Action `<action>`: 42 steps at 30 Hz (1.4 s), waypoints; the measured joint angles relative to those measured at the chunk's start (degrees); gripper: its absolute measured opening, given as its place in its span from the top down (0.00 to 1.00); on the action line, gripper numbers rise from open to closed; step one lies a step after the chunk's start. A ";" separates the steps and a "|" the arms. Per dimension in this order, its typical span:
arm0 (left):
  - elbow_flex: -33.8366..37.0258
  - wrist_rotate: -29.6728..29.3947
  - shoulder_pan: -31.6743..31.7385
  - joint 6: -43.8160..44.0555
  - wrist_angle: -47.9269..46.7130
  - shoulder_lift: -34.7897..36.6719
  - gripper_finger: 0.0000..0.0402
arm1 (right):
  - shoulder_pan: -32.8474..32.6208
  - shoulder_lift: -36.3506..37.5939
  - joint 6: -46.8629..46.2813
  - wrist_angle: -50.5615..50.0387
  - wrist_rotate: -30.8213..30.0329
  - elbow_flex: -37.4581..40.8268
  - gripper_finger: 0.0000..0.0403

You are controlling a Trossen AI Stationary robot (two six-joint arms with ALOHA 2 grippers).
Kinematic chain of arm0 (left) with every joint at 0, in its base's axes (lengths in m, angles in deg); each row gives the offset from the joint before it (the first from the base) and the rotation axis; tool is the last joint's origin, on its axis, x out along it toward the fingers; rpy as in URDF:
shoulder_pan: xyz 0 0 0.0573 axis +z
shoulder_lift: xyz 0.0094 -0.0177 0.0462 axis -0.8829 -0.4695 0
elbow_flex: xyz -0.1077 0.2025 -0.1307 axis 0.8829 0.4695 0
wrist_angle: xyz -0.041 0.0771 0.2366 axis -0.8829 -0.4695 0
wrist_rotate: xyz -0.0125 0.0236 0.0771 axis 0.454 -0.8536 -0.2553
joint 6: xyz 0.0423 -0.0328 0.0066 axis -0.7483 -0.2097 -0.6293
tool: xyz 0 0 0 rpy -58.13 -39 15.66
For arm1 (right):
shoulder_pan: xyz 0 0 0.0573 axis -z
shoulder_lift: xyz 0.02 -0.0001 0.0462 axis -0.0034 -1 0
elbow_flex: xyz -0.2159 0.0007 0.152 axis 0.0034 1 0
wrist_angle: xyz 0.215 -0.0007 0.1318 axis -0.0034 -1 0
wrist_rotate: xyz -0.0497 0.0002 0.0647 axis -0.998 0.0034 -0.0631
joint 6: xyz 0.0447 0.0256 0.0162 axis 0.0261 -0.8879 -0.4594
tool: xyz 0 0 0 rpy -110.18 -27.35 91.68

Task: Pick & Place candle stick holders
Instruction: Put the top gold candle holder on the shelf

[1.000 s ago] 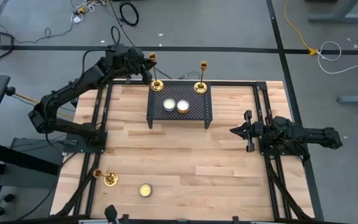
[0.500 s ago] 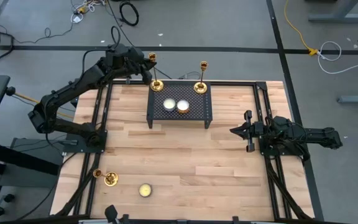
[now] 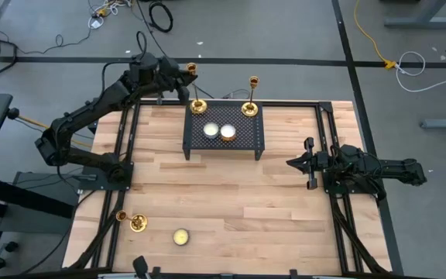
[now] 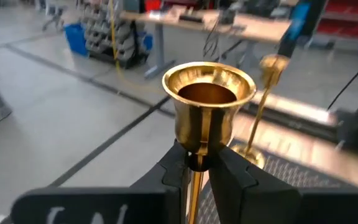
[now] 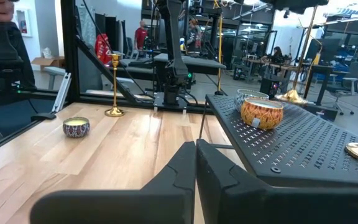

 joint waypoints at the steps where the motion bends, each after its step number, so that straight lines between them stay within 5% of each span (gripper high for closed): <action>1: 0.00 0.49 -0.02 0.76 1.20 0.00 0.87 | 0.00 0.00 0.00 -0.01 0.00 0.00 0.97; 16: -0.43 1.68 -1.53 3.28 6.08 0.02 0.87 | -0.01 0.00 0.00 0.00 -0.04 0.00 0.97; 33: -16.95 6.53 -4.52 2.30 3.09 -11.36 0.87 | 0.01 0.00 0.01 0.00 -0.17 0.00 0.97; 42: -18.78 9.02 -7.03 1.67 2.21 -16.75 0.87 | 0.00 0.00 0.00 0.00 0.02 0.00 0.97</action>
